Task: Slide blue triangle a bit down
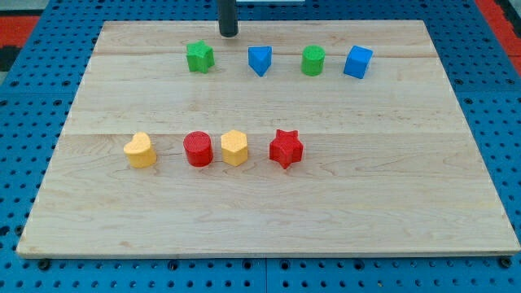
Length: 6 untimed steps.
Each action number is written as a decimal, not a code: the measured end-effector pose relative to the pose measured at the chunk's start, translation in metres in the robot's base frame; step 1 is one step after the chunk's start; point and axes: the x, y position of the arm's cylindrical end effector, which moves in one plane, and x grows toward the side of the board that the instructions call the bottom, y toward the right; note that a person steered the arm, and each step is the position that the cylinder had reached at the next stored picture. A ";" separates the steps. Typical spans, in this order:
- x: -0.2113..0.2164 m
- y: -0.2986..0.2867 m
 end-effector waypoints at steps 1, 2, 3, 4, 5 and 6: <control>0.006 0.005; 0.032 0.027; 0.055 0.054; 0.102 0.056; 0.113 0.032; 0.145 0.036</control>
